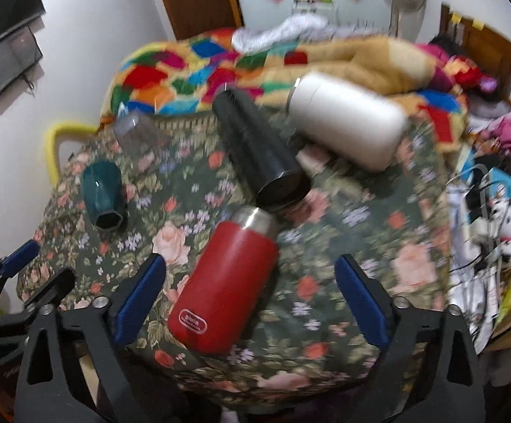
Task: Flip cup upright
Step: 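Lift the red bottle with the right tool, holding it sideways, then rotate the right tool to turn the red bottle open end up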
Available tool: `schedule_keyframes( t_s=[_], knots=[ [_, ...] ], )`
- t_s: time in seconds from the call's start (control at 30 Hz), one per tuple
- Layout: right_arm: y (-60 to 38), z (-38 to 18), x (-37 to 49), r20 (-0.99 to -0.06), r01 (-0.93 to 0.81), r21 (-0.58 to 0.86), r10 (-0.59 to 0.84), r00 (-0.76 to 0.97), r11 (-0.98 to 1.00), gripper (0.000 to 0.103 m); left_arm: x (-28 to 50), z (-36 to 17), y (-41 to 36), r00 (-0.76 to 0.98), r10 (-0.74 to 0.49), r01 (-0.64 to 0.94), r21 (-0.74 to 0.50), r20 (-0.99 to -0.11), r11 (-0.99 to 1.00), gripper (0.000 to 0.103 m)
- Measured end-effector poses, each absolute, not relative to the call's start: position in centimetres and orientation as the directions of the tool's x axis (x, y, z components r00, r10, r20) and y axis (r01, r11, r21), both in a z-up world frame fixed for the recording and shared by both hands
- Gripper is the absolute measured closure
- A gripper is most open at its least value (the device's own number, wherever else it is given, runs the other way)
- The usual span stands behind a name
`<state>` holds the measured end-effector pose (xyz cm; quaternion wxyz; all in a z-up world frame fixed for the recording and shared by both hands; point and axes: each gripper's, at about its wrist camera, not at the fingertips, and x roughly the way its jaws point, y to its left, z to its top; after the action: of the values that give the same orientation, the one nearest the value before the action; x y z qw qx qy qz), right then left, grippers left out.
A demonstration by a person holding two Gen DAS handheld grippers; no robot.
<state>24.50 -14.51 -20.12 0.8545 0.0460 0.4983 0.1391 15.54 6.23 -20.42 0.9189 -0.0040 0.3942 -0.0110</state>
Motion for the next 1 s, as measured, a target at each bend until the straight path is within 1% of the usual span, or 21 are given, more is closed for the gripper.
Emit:
schedule_keyframes(
  t_s=[0.1, 0.13, 0.23, 0.3, 0.33, 0.4, 0.67, 1.0],
  knots=[
    [-14.3, -22.8, 26.1, -0.877, -0.158, 0.300, 0.337, 0.343, 0.941, 0.026, 15.4, -20.7, 6.5, 0.693, -0.023, 0.013, -0.020, -0.721, 1.000, 0.019],
    [-14.3, -23.3, 26.4, -0.881, -0.147, 0.324, 0.355, 0.314, 0.934, 0.028, 15.4, -20.7, 6.5, 0.695, -0.025, 0.013, -0.022, -0.719, 1.000, 0.019],
    [-14.0, -24.7, 27.1, -0.880, -0.135, 0.392, 0.414, 0.233, 0.910, 0.028, 15.6, -20.9, 6.6, 0.698, -0.035, 0.017, -0.032, -0.715, 0.999, 0.019],
    [-13.6, -25.0, 27.4, -0.892, -0.136, 0.376, 0.397, 0.217, 0.917, 0.028, 15.7, -20.9, 6.5, 0.700, -0.037, 0.017, -0.036, -0.713, 0.999, 0.019],
    [-13.4, -25.2, 27.6, -0.897, -0.140, 0.368, 0.391, 0.207, 0.919, 0.031, 15.8, -21.0, 6.6, 0.701, -0.036, 0.016, -0.035, -0.712, 0.999, 0.019],
    [-13.2, -25.6, 27.9, -0.900, -0.145, 0.371, 0.393, 0.188, 0.917, 0.033, 15.8, -21.0, 6.6, 0.703, -0.033, 0.012, -0.034, -0.711, 0.999, 0.019],
    [-12.5, -25.0, 27.9, -0.900, -0.198, 0.323, 0.365, 0.237, 0.926, 0.038, 15.8, -20.8, 6.7, 0.706, -0.018, 0.002, -0.024, -0.708, 1.000, 0.019],
    [-11.8, -19.5, 25.6, -0.826, -0.304, 0.181, 0.312, 0.470, 0.935, 0.043, 15.3, -19.6, 6.4, 0.726, 0.004, -0.022, -0.017, -0.687, 1.000, 0.019]
  ],
)
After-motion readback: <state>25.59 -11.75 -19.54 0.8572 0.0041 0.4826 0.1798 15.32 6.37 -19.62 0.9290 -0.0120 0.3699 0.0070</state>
